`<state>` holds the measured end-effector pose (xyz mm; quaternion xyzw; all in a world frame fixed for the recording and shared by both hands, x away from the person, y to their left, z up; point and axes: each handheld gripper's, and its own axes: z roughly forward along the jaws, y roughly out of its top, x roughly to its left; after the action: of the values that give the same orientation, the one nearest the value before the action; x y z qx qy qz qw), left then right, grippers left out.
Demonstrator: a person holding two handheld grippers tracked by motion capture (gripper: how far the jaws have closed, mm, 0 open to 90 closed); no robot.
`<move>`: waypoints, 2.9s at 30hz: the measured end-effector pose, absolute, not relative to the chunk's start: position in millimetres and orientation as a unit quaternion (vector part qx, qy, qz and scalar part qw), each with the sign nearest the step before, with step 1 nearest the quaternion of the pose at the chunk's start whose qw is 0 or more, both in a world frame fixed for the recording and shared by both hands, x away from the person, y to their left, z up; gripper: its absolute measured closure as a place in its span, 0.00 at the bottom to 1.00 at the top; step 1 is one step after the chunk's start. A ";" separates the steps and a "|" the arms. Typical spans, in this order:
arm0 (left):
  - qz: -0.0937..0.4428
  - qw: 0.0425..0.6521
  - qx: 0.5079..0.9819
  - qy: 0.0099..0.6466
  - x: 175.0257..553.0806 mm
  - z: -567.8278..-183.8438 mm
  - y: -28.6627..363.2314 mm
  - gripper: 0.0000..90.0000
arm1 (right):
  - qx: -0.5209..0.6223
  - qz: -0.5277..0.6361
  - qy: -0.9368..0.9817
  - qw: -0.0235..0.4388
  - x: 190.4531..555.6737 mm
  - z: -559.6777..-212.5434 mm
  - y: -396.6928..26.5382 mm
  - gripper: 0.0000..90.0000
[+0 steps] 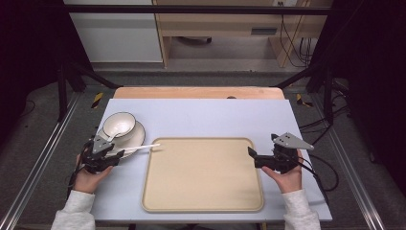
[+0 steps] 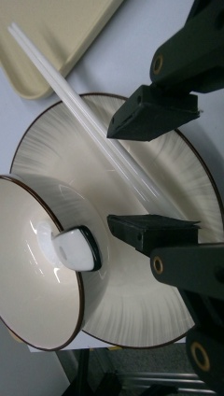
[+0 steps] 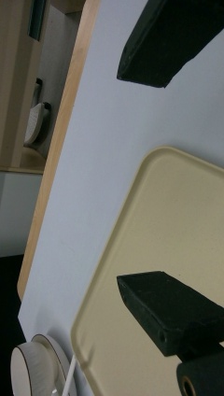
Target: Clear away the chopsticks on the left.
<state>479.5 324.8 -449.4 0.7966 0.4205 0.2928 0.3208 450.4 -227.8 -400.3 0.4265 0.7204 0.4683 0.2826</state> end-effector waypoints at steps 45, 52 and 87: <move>0.265 0.313 0.804 0.431 481.0 -451.0 314.1 0.91 | 0.427 0.465 0.723 0.281 450.6 -400.5 -227.7 0.05; 0.259 0.317 0.799 0.440 481.6 -451.1 312.0 0.93 | 0.427 0.463 0.724 0.280 450.6 -401.0 -227.3 0.05; 0.229 0.298 0.797 0.473 492.9 -447.7 295.7 0.94 | 0.426 0.466 0.725 0.277 450.9 -400.0 -228.7 0.05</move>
<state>492.9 295.7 -447.7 0.7974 0.4726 0.2285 0.2976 450.9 -228.7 -400.0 0.4263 0.7245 0.4655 0.2767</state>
